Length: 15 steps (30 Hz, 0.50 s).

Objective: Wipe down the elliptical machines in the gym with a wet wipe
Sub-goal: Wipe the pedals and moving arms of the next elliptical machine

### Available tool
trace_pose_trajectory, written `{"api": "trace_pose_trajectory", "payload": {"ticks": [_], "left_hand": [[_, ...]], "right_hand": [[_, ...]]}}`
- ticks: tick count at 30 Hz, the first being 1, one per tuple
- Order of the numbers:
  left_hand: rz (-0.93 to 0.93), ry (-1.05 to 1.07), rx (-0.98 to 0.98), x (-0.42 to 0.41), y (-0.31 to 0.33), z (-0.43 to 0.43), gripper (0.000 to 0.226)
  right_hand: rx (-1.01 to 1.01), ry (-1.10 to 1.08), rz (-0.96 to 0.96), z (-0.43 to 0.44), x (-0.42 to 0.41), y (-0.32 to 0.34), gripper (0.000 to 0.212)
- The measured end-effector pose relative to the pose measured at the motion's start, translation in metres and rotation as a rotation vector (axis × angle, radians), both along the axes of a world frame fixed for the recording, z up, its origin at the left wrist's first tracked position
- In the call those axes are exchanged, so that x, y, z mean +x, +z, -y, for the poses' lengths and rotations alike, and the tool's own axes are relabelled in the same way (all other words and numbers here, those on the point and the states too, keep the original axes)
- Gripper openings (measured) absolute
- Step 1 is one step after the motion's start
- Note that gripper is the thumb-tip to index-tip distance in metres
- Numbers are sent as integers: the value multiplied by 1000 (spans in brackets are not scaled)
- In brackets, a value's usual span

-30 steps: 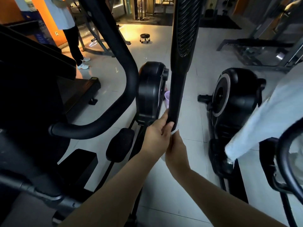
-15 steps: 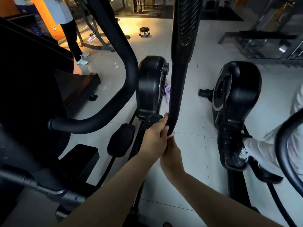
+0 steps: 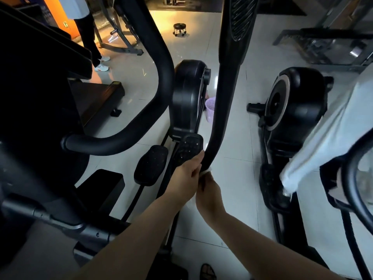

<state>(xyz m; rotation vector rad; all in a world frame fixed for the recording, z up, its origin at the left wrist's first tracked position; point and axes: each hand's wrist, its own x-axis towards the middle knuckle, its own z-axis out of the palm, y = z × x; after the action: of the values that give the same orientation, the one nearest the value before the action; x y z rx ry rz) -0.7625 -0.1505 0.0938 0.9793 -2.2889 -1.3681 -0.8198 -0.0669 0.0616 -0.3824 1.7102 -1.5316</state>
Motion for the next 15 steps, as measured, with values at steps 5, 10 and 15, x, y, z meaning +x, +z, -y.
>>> {"api": "trace_pose_trajectory", "payload": {"ticks": [5,10,15], "left_hand": [[11,-8,72,14,-5,-3,52],[46,1,103,30,-15,-5,52],[110,-1,89,44,-25,-7,56]], "right_hand": [[7,-44,-234,3,-9,4,32],[70,-70,-291,7,5,-5,25],[174,67,-277,2,32,-32,32]]}}
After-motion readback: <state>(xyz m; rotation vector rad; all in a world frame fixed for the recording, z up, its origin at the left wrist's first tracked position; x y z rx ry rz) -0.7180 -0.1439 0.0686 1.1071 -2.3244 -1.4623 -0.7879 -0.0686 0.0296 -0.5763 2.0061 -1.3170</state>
